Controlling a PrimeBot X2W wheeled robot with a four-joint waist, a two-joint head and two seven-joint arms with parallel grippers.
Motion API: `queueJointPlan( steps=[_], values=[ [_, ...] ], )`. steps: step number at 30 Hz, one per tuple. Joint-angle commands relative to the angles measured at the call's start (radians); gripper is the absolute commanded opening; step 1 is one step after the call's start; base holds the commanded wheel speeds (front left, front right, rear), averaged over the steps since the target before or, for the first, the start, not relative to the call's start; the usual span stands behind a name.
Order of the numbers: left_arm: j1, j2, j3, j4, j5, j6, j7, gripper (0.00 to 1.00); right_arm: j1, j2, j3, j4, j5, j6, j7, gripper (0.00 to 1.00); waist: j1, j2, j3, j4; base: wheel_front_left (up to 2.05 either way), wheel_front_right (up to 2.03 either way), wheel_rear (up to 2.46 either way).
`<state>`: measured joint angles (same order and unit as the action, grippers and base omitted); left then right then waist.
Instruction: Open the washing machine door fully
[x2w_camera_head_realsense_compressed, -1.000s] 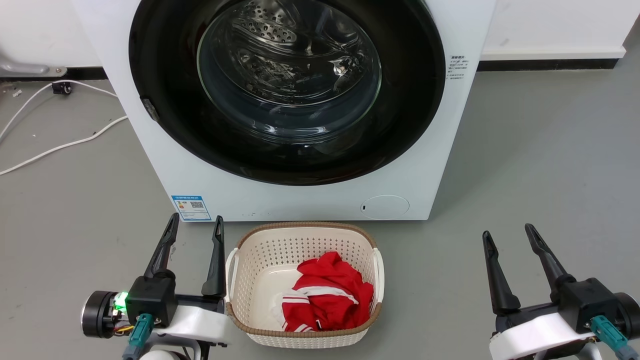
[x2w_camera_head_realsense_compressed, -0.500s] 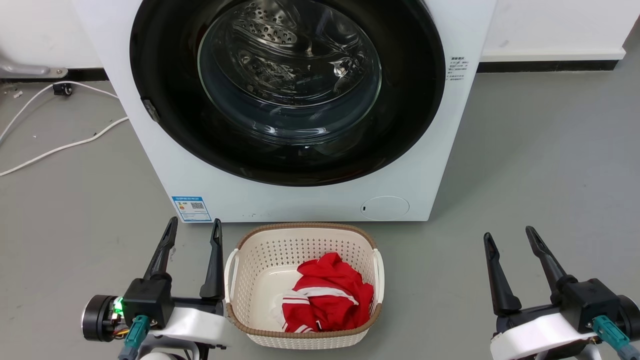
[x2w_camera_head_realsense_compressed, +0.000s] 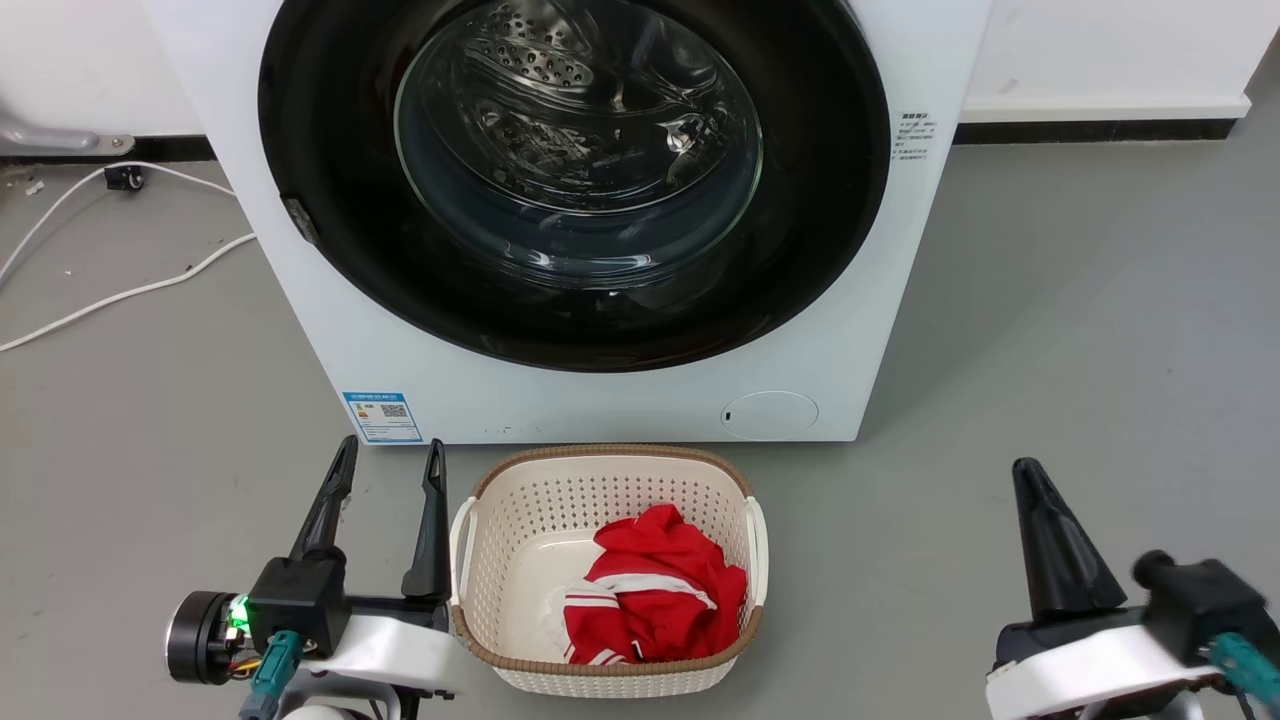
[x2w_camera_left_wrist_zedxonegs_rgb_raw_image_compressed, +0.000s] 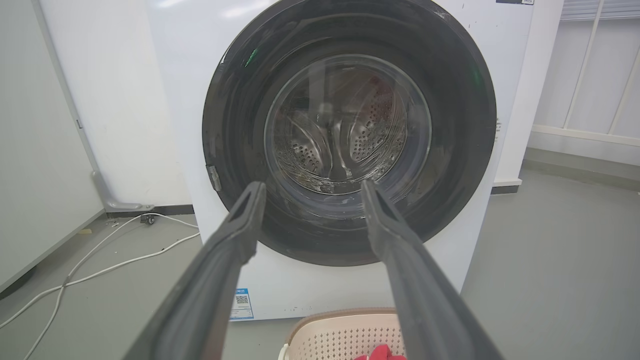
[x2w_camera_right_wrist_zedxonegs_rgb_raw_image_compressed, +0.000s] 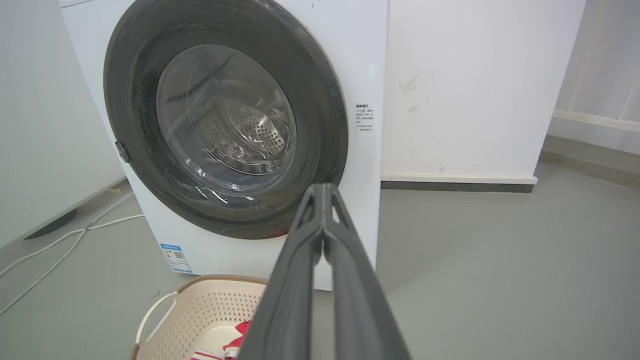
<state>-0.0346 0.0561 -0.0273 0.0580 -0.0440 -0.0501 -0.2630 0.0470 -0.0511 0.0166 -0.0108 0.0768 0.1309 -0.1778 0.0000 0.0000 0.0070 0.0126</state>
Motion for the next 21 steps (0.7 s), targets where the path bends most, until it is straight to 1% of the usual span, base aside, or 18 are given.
queueJointPlan(
  steps=[1,2,3,6,8,9,13,18,19,21],
  values=[
    [0.007,-0.002,0.001,0.001,0.004,-0.002,-0.003,1.0,-0.001,0.001,0.0,0.005,0.101,0.0,-0.016,0.0,0.0,0.0,0.0,-0.001,0.0,0.0,0.0],
    [0.007,-0.002,0.001,0.001,0.004,-0.002,-0.003,1.0,0.003,0.002,0.006,0.016,0.229,0.0,-0.024,0.0,0.0,0.0,0.0,-0.001,0.0,0.0,0.0],
    [0.007,-0.002,0.001,0.001,0.003,-0.002,-0.003,1.0,0.003,0.002,0.017,0.021,0.322,0.0,-0.036,0.0,0.0,0.0,0.0,-0.001,0.0,0.0,0.0],
    [0.008,-0.002,0.004,0.003,-0.004,-0.002,-0.003,1.0,-0.008,0.001,0.036,0.045,0.55,0.0,-0.061,0.0,0.0,0.0,0.0,-0.002,0.0,0.0,0.0],
    [0.007,-0.003,0.005,0.004,-0.011,-0.002,-0.003,1.0,-0.02,0.001,0.035,0.064,0.64,0.0,-0.071,0.0,0.0,0.0,-0.001,-0.001,0.0,0.0,0.0],
    [0.006,-0.003,0.006,0.004,-0.011,-0.002,-0.003,1.0,-0.023,0.001,0.037,0.073,0.714,0.0,-0.076,0.0,0.0,0.0,-0.001,-0.001,0.0,0.0,0.0],
    [0.003,-0.004,0.006,0.003,-0.013,0.0,-0.003,1.0,-0.048,0.001,0.019,0.12,0.953,0.0,-0.085,0.0,0.0,0.0,0.0,0.0,0.0,0.0,0.0],
    [-0.017,-0.005,0.004,-0.007,-0.021,0.001,-0.003,1.0,-0.096,0.001,-0.04,0.201,1.179,0.0,-0.086,0.0,0.0,0.0,0.023,0.005,0.0,0.0,0.0],
    [-0.017,-0.005,0.004,-0.007,-0.021,0.001,-0.003,1.0,-0.096,0.001,-0.04,0.201,1.179,0.0,-0.086,0.0,0.0,0.0,0.023,0.005,0.0,0.0,0.0],
    [-0.027,-0.005,0.004,-0.015,-0.026,0.002,-0.003,1.0,-0.131,0.001,-0.054,0.236,1.272,0.0,-0.087,0.0,0.0,0.0,0.045,0.005,0.0,0.0,0.0]
  ],
)
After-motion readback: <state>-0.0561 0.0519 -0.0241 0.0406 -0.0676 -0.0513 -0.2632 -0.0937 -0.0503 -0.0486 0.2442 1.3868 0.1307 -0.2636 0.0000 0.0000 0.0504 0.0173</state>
